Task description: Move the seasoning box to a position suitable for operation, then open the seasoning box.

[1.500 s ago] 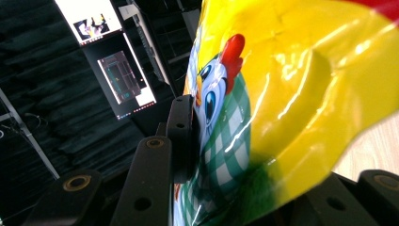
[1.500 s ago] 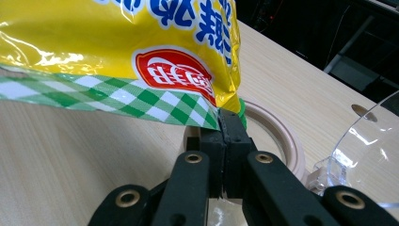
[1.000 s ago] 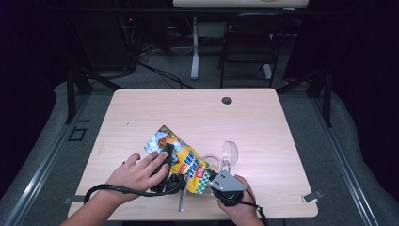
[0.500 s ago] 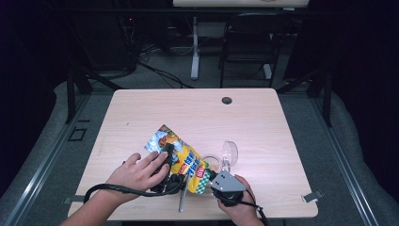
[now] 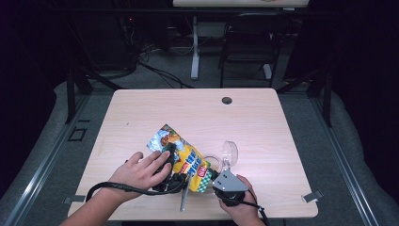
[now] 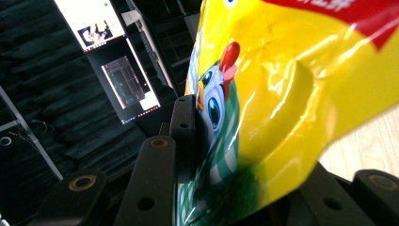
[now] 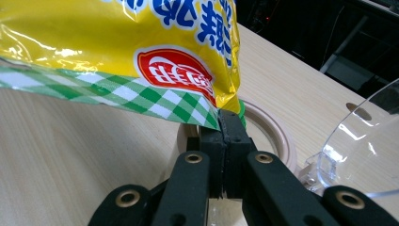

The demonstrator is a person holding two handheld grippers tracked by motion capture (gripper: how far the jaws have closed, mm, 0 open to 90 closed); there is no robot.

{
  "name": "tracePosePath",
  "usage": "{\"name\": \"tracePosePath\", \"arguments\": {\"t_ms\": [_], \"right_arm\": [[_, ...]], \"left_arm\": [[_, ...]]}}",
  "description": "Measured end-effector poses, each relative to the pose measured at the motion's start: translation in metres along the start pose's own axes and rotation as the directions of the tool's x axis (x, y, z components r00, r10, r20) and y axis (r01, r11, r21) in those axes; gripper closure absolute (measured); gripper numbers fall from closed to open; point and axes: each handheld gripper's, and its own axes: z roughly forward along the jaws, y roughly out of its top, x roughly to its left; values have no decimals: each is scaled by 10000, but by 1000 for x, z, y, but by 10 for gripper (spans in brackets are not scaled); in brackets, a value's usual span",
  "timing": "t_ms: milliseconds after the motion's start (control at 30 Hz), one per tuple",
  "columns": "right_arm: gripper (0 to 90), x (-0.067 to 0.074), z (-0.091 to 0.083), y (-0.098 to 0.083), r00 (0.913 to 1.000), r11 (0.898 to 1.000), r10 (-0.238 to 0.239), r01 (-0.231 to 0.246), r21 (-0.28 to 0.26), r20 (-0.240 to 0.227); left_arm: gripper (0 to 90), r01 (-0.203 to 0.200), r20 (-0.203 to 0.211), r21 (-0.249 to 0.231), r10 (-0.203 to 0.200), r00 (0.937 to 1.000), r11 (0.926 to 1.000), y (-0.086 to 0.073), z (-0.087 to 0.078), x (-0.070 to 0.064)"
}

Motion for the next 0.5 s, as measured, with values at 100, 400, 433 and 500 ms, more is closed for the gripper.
{"name": "tracePosePath", "arguments": {"t_ms": [100,400,433,500], "right_arm": [[894,0,0,0,10000,10000,13,-14,-44,-18],[894,3,0,1,9999,9999,-103,103,-60,-33],[894,3,0,1,9999,9999,-109,108,-58,-39],[895,2,0,1,9999,9999,-106,105,-61,-28]], "left_arm": [[726,-66,102,6,66,9999,10000,0,0,1],[731,-106,134,50,105,9999,9999,-1,-1,0],[731,-127,5,51,127,9999,9999,-1,-1,0],[732,-169,1,64,169,9999,9998,-1,-1,0]]}}
